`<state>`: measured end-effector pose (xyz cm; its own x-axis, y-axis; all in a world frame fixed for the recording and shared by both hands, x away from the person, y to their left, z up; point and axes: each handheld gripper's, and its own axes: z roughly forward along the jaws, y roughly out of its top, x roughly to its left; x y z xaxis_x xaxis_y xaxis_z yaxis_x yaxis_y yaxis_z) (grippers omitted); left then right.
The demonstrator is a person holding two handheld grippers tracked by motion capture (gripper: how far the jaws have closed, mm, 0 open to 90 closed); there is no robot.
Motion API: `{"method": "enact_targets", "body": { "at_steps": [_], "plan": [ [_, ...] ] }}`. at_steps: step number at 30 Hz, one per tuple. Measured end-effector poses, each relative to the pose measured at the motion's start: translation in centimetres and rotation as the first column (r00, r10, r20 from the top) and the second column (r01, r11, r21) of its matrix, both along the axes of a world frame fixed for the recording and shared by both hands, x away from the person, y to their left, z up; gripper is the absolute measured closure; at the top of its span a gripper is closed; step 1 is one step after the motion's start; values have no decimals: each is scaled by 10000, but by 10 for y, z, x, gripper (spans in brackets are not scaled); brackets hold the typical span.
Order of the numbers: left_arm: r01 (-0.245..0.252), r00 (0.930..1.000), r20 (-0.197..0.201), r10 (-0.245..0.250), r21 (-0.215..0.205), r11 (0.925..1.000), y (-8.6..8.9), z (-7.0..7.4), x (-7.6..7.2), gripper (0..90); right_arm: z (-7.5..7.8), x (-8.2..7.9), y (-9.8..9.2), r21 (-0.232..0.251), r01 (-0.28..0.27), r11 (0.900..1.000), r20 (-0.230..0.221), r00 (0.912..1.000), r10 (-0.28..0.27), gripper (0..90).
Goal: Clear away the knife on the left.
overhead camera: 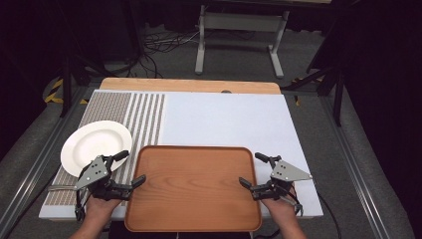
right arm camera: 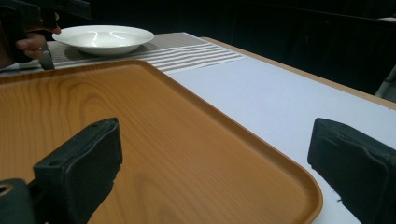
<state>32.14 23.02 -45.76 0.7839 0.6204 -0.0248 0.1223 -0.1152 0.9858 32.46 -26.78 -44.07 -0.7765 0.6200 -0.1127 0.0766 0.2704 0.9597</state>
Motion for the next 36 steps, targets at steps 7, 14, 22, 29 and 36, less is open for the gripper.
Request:
{"method": "enact_targets", "body": {
  "at_steps": [7, 14, 22, 29, 36],
  "plan": [
    [111, 9999, 105, -112, 97, 9999, -1, 2, -1, 6, -1, 1, -1, 43, -74, 10000, -36, 10000, 75, 39],
    [512, 9986, 118, -514, 129, 9986, -1, 7, -3, 16, -1, 2, 0, 48, -147, 9999, -60, 9999, 147, 44],
    [796, 9964, 245, -807, 419, 9959, -4, 12, -5, 31, -1, 1, 0, 22, -256, 9997, -85, 9996, 256, 49],
    [1362, 9905, 98, -1375, 851, 9870, -2, 23, -4, 75, -1, 2, 0, 77, -288, 9996, -117, 9995, 289, 51],
    [1556, 9875, 112, -1574, 948, 9833, 2, 31, -3, 92, -1, 1, 1, 49, -404, 9992, -142, 9991, 404, 57]
  ]
}}
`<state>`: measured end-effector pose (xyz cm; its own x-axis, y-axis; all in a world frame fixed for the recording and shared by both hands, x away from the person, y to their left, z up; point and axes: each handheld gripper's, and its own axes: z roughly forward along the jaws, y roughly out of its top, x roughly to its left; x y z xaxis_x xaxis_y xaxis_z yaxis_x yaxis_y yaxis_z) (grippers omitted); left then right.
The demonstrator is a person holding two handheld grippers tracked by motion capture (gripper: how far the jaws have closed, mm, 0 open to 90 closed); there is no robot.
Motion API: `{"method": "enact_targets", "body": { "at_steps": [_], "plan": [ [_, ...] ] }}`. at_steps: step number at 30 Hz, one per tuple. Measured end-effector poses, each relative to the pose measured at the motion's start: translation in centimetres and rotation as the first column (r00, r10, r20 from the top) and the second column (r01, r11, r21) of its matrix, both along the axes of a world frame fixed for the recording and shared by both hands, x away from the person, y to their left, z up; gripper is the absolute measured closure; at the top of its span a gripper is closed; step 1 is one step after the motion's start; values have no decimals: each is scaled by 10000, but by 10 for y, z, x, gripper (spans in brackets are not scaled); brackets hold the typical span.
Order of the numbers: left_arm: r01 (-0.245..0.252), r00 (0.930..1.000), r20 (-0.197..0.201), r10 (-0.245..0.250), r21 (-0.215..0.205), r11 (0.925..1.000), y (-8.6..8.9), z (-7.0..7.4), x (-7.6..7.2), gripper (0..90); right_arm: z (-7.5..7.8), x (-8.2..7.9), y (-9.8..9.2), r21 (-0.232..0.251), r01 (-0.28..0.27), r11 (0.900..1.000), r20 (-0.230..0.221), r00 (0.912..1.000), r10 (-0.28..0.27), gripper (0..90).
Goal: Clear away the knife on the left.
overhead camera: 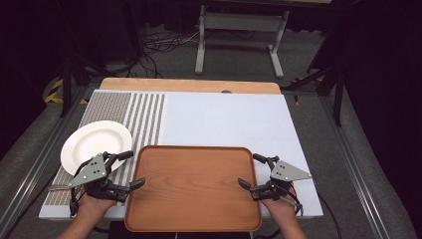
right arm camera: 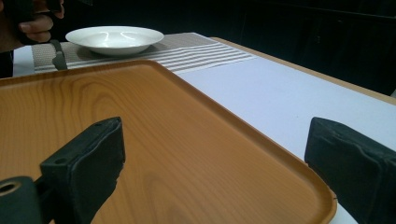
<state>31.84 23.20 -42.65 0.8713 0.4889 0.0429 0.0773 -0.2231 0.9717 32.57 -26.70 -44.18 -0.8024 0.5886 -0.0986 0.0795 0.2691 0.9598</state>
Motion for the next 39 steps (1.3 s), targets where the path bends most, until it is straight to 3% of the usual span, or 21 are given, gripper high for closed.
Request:
{"method": "enact_targets", "body": {
  "at_steps": [5, 10, 17, 24, 33, 36, 37, 39],
  "plan": [
    [324, 9995, -74, -321, 406, 9987, 4, 7, 1, 112, -1, 0, 1, -38, -73, 10000, -30, 10000, 73, 61],
    [642, 9979, -73, -638, 982, 9931, 10, 15, 1, 120, -1, 0, 1, -37, -111, 9999, -33, 9999, 110, 64],
    [847, 9964, -145, -835, 1433, 9860, 19, 23, 0, 128, -2, 1, 2, -74, -202, 9998, -101, 9997, 201, 66],
    [1280, 9913, -553, -1192, 2013, 9711, 25, 25, 0, 125, -2, 2, 3, -110, -244, 9996, -148, 9996, 242, 67],
    [1469, 9885, -755, -1309, 2752, 9501, 32, 25, -1, 128, -3, 2, 3, -125, -287, 9995, -174, 9994, 285, 67],
    [1465, 9887, -770, -1287, 3118, 9388, 35, 25, -1, 128, -3, 3, 2, -105, -306, 9995, -190, 9994, 304, 67],
    [1465, 9887, -791, -1270, 3376, 9298, 37, 25, -1, 128, -3, 3, 2, -111, -310, 9995, -206, 9993, 308, 67],
    [1482, 9884, -853, -1259, 3528, 9239, 40, 25, -2, 128, -3, 3, 3, -121, -315, 9994, -231, 9992, 312, 67]
  ]
}}
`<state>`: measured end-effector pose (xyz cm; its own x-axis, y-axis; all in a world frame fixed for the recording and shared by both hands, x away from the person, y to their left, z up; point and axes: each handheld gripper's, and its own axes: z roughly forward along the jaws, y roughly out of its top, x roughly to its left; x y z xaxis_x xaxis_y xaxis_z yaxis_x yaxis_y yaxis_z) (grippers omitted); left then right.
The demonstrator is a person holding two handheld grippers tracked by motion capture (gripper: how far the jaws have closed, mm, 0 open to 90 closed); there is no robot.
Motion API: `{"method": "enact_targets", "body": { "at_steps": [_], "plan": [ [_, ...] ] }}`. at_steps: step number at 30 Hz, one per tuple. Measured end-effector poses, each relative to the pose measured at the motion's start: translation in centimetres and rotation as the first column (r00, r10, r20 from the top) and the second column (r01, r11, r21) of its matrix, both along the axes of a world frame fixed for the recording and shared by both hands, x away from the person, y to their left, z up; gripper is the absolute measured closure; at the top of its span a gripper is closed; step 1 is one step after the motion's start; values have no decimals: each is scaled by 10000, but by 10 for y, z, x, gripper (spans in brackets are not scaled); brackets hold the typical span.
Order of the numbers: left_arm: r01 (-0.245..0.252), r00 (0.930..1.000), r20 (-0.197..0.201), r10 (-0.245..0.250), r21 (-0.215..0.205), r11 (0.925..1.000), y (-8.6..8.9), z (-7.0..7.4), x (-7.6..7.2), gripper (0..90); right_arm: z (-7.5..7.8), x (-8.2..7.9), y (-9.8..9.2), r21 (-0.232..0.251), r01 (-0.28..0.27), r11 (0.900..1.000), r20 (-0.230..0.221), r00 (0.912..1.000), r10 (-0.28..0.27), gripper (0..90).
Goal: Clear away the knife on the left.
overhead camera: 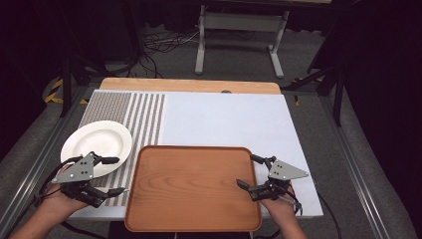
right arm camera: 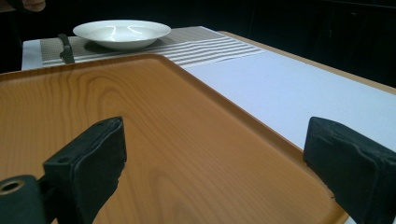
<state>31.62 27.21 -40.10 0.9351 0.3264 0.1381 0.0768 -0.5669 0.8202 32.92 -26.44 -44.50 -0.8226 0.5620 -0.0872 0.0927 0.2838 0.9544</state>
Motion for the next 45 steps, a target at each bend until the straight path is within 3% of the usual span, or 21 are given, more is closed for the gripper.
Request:
{"method": "enact_targets", "body": {
  "at_steps": [8, 14, 19, 28, 30, 33, 37, 38, 40, 41, 43, 45],
  "plan": [
    [38, 10000, 60, -44, 966, 9953, 12, 2, -3, 152, -1, 1, 1, 18, 18, 10000, -53, 10000, -18, 67],
    [167, 9997, -183, -140, 1523, 9882, 21, 3, -4, 193, -1, 1, 1, -11, -8, 10000, -79, 10000, 8, 67],
    [376, 9987, -433, -286, 2238, 9739, 30, 3, -4, 218, -1, 3, 2, -8, -42, 10000, -104, 9999, 42, 67],
    [485, 9970, -722, -287, 2905, 9556, 38, 2, -4, 240, -2, 3, 2, -61, -77, 10000, -157, 9998, 76, 67],
    [558, 9962, -815, -318, 3116, 9486, 41, 2, -4, 242, -2, 3, 3, -66, -97, 9999, -169, 9998, 96, 67],
    [557, 9963, -813, -281, 3614, 9307, 43, 0, -5, 243, -2, 3, 3, -107, -128, 9999, -201, 9997, 126, 67],
    [562, 9962, -833, -249, 3987, 9154, 46, -2, -5, 255, -3, 3, 4, -127, -155, 9998, -218, 9996, 153, 67],
    [501, 9965, -819, -173, 4177, 9072, 48, -3, -6, 263, -3, 3, 4, -142, -148, 9998, -199, 9997, 145, 68],
    [592, 9964, -799, -272, 4325, 8997, 49, -5, -5, 284, -3, 3, 4, -137, -158, 9998, -169, 9997, 155, 68],
    [592, 9964, -799, -272, 4325, 8997, 49, -5, -5, 287, -3, 3, 4, -137, -158, 9998, -169, 9997, 155, 68],
    [583, 9965, -794, -244, 4581, 8870, 51, -7, -5, 290, -3, 3, 4, -139, -150, 9998, -186, 9997, 148, 68],
    [595, 9963, -830, -234, 4653, 8831, 51, -8, -5, 301, -3, 3, 5, -163, -159, 9997, -198, 9997, 156, 69]
  ]
}}
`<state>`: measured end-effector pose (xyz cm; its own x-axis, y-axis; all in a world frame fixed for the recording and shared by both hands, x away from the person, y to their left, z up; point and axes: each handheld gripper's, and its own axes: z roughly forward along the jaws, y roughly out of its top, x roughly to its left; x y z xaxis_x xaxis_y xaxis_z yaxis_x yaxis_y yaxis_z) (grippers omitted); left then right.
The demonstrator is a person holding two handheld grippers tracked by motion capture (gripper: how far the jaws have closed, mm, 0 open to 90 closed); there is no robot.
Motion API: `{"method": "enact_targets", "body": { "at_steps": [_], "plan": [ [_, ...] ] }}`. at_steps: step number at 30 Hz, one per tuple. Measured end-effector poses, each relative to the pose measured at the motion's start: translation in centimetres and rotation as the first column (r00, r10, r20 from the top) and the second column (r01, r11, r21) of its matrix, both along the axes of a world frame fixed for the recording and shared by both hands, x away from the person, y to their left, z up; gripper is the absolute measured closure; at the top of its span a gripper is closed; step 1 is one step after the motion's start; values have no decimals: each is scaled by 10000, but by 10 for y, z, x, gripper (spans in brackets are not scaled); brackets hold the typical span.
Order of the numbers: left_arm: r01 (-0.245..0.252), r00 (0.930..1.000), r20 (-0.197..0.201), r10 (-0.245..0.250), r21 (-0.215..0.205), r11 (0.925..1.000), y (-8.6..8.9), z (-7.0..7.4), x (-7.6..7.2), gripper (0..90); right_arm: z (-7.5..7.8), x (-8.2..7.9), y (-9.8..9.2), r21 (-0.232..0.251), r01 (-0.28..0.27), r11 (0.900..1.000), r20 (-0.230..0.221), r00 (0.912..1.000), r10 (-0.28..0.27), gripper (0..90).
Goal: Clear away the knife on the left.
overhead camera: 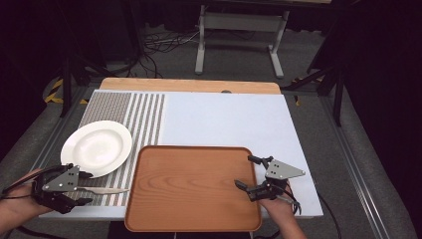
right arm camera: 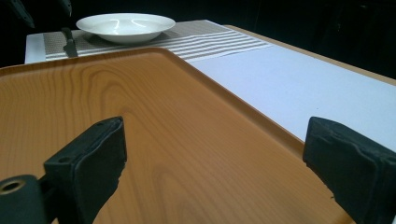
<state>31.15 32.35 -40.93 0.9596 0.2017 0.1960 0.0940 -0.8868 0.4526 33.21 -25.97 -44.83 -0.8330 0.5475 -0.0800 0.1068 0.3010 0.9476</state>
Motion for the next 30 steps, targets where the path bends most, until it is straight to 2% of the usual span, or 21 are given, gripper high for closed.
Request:
{"method": "enact_targets", "body": {
  "at_steps": [3, 6, 7, 8, 11, 15, 17, 21, 24, 30],
  "plan": [
    [106, 9999, -21, -106, 347, 9993, 2, -4, 0, 327, 0, 0, 0, -2, -17, 10000, 5, 10000, 17, 69],
    [161, 9999, -33, -160, 468, 9988, 3, -5, 0, 353, 0, 0, 0, 19, -14, 10000, 5, 10000, 14, 69],
    [205, 9998, 29, -208, 700, 9973, 4, -7, 0, 380, 0, 0, 0, 26, -25, 10000, 7, 10000, 25, 70],
    [205, 9998, 29, -208, 700, 9973, 4, -7, 0, 388, 0, 0, 0, 29, -37, 10000, 9, 10000, 37, 70],
    [201, 9998, 67, -209, 1038, 9944, 5, -10, 0, 392, 0, 0, 0, 51, -53, 10000, 9, 10000, 53, 70],
    [174, 9998, 103, -194, 1684, 9856, 6, -15, 2, 414, 0, -1, 0, 79, -81, 9999, 18, 10000, 81, 70],
    [287, 9996, -5, -291, 1764, 9839, 7, -16, 3, 462, 0, -1, 0, 79, -107, 9999, 29, 9999, 107, 71],
    [272, 9996, -26, -272, 1896, 9815, 9, -17, 6, 491, 1, -1, 1, 111, -195, 9997, 74, 9998, 194, 73],
    [363, 9993, -62, -358, 2277, 9731, 10, -20, 9, 503, 1, -1, 0, 130, -229, 9997, 80, 9997, 228, 73],
    [512, 9986, -268, -457, 2614, 9639, 10, -23, 14, 553, 1, -2, 0, 177, -281, 9994, 74, 9996, 279, 73]
  ]
}}
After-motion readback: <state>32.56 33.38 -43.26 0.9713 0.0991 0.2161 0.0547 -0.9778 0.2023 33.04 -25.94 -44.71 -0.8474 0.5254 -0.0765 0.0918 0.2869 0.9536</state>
